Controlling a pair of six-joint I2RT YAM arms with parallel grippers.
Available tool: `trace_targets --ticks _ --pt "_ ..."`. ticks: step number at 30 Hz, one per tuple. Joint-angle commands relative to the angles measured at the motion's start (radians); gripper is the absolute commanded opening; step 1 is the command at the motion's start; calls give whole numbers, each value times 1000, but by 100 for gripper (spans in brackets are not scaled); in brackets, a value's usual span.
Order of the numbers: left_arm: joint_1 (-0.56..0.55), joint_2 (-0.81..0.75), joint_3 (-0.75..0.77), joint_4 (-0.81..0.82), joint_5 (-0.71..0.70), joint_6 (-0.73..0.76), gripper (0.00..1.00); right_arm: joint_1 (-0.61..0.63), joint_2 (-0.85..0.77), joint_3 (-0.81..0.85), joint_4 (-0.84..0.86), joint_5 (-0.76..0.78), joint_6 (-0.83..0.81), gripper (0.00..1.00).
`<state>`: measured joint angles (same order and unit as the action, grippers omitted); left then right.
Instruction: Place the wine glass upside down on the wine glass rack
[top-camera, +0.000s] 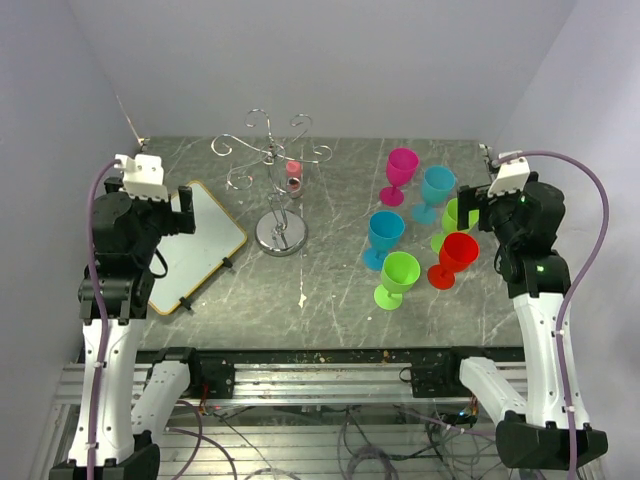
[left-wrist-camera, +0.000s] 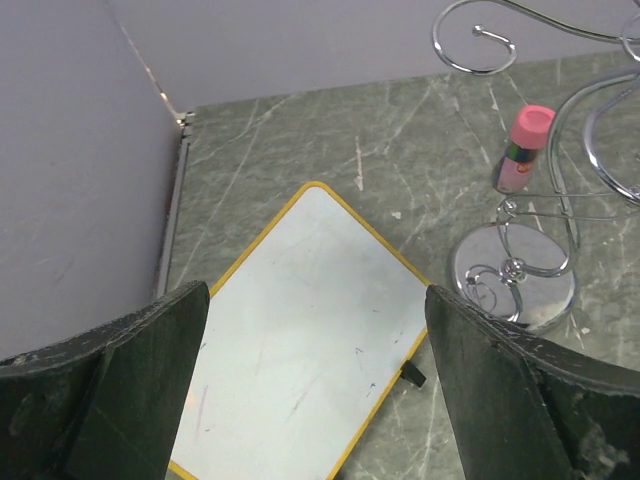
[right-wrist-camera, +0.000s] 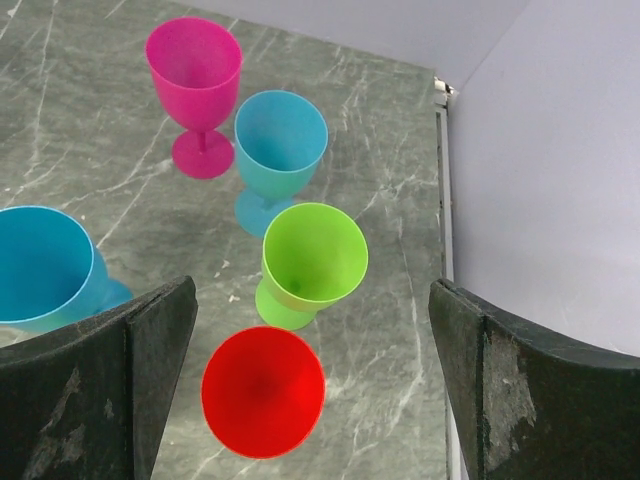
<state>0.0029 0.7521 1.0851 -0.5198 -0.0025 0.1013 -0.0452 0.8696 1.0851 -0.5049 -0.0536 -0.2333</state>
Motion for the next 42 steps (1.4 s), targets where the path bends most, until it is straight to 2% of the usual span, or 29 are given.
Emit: trace_targets --ticks 1,9,16,20,26,36,42 --pt "-5 15 26 54 93 8 99 8 11 40 22 -27 -15 100" --pt "-7 68 61 67 297 32 98 9 79 117 -74 -179 -122 100" --pt "-8 192 222 -27 424 60 96 12 116 171 -132 -298 -164 100" --pt "-70 262 329 -109 464 85 98 13 112 171 -122 -323 -147 100" --pt "-145 366 437 -173 458 36 100 13 118 179 -124 -351 -141 100" --pt "-288 518 549 -245 273 79 100 11 132 205 -154 -336 -148 100" --pt "-322 553 553 -253 154 102 100 6 138 218 -178 -334 -150 100"
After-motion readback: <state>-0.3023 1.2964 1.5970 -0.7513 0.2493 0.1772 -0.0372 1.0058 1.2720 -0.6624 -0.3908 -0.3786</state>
